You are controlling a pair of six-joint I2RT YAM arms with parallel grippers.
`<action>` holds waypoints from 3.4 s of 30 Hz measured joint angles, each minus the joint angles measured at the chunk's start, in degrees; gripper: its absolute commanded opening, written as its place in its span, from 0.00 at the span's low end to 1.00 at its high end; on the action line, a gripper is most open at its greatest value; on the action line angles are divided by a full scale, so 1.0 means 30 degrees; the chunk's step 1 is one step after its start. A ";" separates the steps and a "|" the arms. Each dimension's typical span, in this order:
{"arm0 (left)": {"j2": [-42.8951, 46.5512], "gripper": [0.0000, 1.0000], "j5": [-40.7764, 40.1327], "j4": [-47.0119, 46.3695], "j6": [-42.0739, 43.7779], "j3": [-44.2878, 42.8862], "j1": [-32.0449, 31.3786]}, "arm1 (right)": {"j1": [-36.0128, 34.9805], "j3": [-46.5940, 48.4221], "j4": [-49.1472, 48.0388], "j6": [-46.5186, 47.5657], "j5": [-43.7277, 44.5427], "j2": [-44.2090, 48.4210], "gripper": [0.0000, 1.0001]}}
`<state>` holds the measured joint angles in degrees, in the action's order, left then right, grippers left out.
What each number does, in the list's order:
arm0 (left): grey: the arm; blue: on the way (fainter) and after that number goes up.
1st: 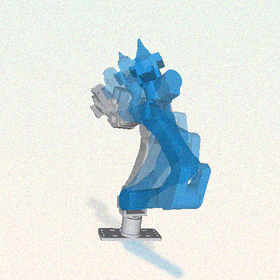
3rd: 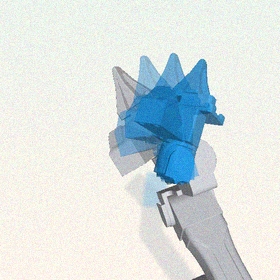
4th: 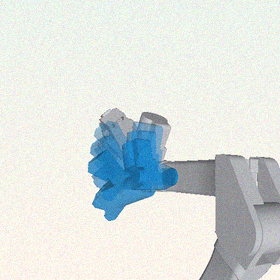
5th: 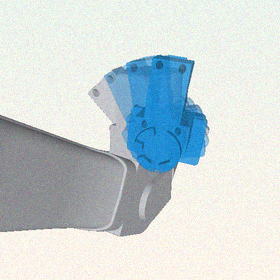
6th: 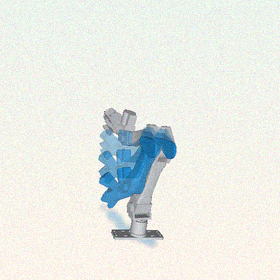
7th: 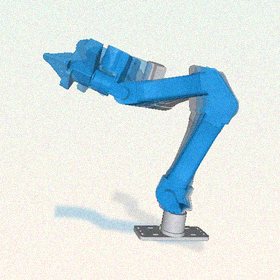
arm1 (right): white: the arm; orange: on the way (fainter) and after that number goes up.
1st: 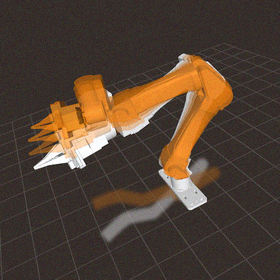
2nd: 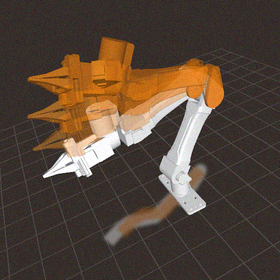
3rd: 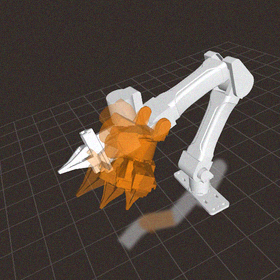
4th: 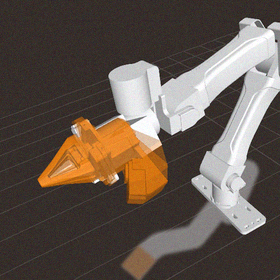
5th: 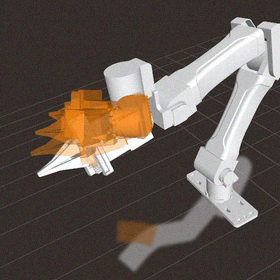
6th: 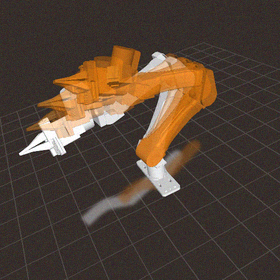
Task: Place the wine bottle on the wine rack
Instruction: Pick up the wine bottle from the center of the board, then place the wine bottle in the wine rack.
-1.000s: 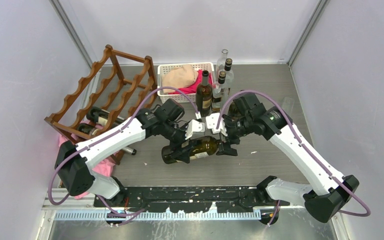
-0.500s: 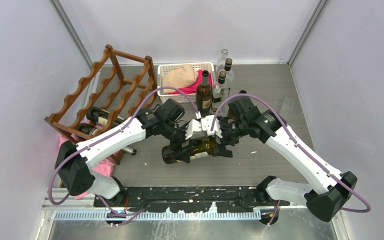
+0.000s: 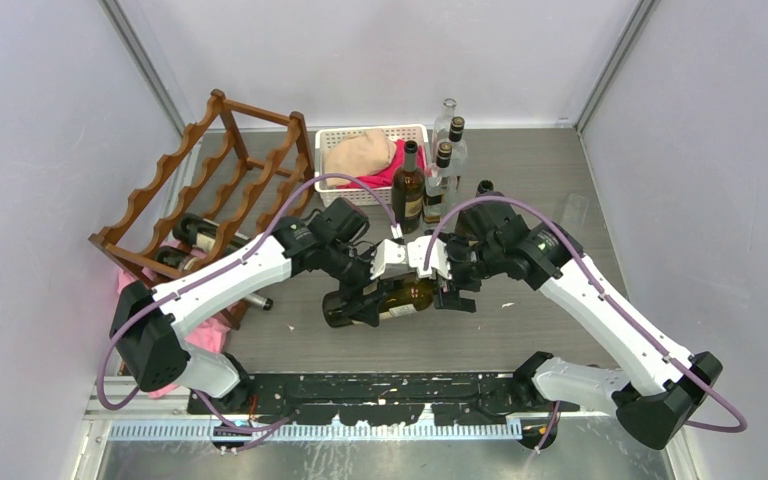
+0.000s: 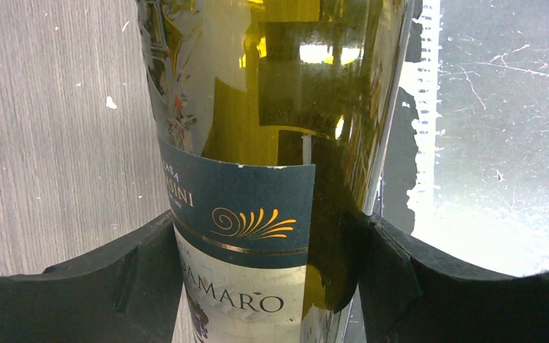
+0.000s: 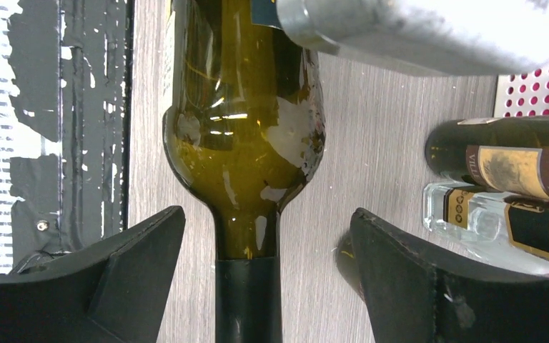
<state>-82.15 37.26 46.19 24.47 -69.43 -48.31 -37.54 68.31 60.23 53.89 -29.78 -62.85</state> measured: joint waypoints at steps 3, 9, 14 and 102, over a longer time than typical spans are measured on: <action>0.0000 0.00 0.0000 0.0007 0.0007 0.0000 0.0000 | 0.0015 -0.0022 0.0015 0.0000 0.0335 0.0087 0.83; 0.0000 0.00 0.0007 0.0095 0.0007 0.0000 0.0000 | 0.0036 -0.0291 -0.0197 -0.0022 0.0568 0.0066 0.70; 0.0000 0.00 0.0007 0.0131 0.0000 0.0000 0.0000 | 0.0036 -0.0430 -0.0284 -0.0015 0.0546 0.0022 0.60; 0.2317 0.87 -1.4928 0.1974 -0.7701 -0.7832 1.0579 | -0.2667 -0.4648 -1.7238 -1.2910 0.6521 -0.7424 0.01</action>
<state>-75.20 -7.53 52.12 1.37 -92.92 -16.58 -45.54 54.37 8.51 15.16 -10.22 -85.12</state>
